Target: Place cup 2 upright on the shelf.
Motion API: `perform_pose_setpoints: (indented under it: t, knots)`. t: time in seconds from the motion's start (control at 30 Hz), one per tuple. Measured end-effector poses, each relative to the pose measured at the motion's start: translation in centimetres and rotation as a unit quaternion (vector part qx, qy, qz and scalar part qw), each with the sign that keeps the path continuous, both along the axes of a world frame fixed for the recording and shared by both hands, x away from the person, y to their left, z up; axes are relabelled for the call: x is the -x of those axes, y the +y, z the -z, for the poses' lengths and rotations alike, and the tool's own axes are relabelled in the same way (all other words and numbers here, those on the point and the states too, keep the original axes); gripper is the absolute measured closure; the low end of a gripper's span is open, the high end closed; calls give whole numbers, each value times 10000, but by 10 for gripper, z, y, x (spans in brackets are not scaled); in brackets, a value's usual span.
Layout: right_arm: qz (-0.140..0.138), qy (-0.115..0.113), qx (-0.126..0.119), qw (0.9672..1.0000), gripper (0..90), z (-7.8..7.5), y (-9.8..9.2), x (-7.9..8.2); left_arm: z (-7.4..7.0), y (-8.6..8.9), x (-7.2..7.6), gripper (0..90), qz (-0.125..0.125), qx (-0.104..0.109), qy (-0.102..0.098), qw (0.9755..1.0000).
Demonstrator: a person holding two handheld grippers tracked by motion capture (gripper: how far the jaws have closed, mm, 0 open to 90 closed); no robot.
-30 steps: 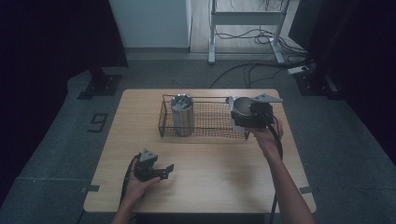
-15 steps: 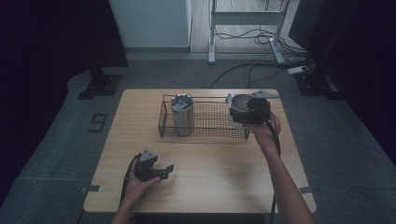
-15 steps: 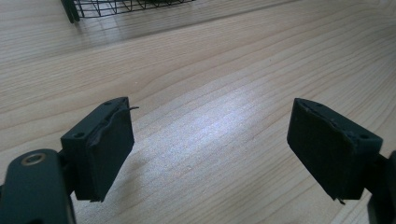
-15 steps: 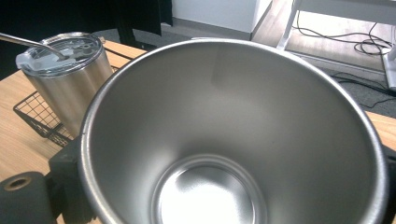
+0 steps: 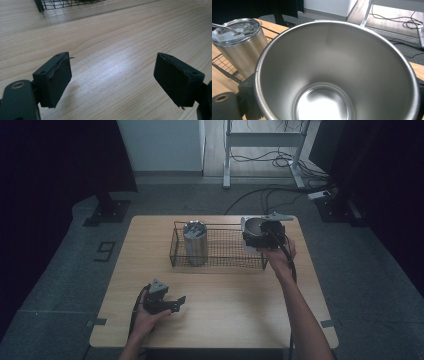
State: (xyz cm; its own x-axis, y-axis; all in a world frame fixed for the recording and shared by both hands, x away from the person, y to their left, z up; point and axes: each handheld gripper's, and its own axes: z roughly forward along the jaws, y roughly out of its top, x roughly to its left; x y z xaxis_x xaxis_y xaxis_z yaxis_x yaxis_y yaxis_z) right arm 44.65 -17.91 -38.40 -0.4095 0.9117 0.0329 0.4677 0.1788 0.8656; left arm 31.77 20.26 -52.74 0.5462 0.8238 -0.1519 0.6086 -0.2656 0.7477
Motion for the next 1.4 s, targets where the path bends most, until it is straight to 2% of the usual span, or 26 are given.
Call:
perform_pose_setpoints:
  t: [0.83,1.4]
  knots:
    - [83,142,-22,9999,70,15,6,-29,-1,0,1,150,15,-2,0,10000]
    - [108,264,21,9996,70,34,10,-38,1,0,0,150,27,-35,9,10000]
